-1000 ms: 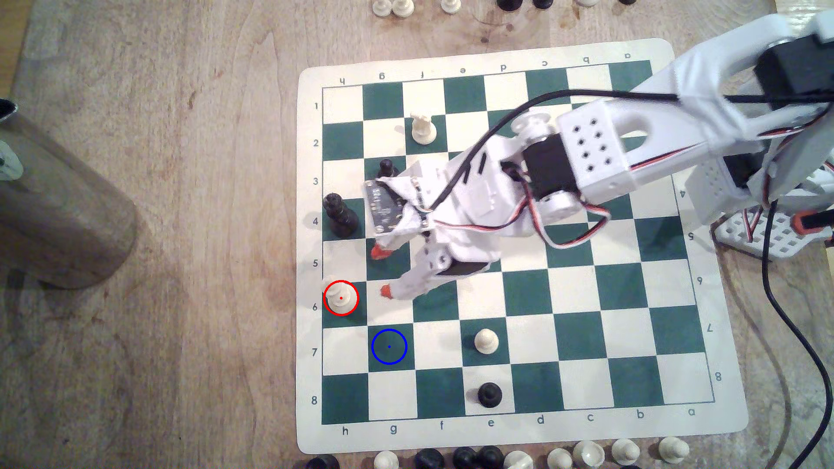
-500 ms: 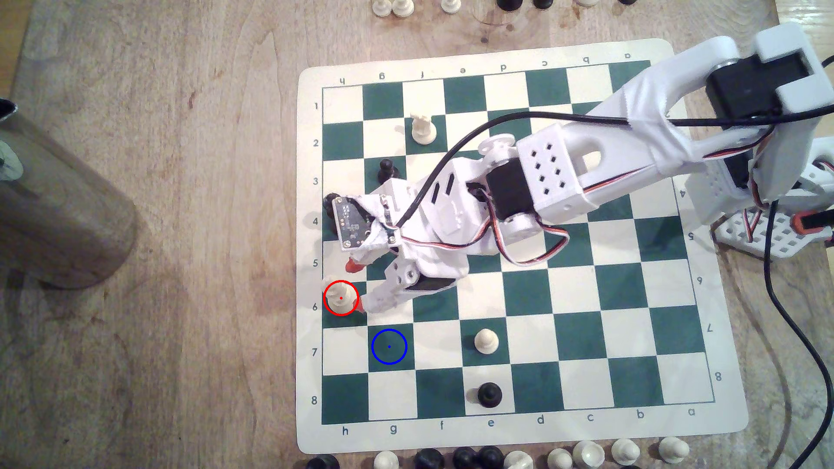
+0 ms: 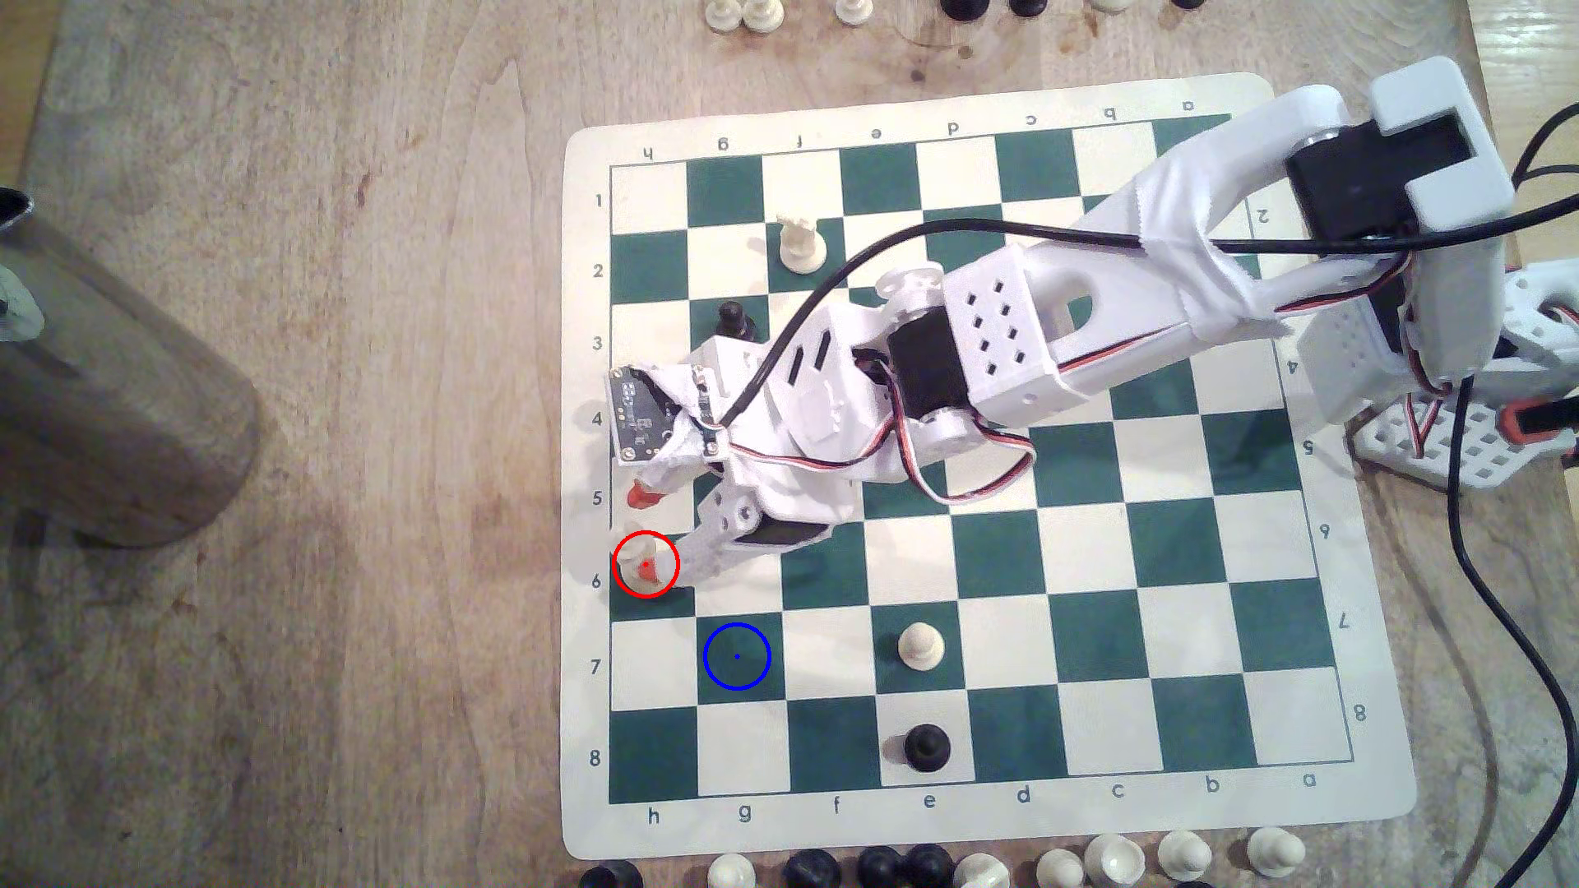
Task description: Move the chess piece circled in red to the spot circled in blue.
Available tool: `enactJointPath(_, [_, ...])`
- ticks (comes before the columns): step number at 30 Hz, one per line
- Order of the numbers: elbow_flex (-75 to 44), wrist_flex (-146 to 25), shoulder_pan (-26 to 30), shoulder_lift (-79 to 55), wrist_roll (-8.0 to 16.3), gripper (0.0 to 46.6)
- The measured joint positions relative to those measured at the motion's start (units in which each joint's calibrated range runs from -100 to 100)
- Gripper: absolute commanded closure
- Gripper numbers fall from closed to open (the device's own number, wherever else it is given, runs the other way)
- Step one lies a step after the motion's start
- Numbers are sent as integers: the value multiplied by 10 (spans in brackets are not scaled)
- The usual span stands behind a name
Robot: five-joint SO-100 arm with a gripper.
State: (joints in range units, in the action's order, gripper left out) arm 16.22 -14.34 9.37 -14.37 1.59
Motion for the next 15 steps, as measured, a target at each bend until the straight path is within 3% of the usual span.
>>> enactJointPath(15, [-37,1,0,-23,0,352])
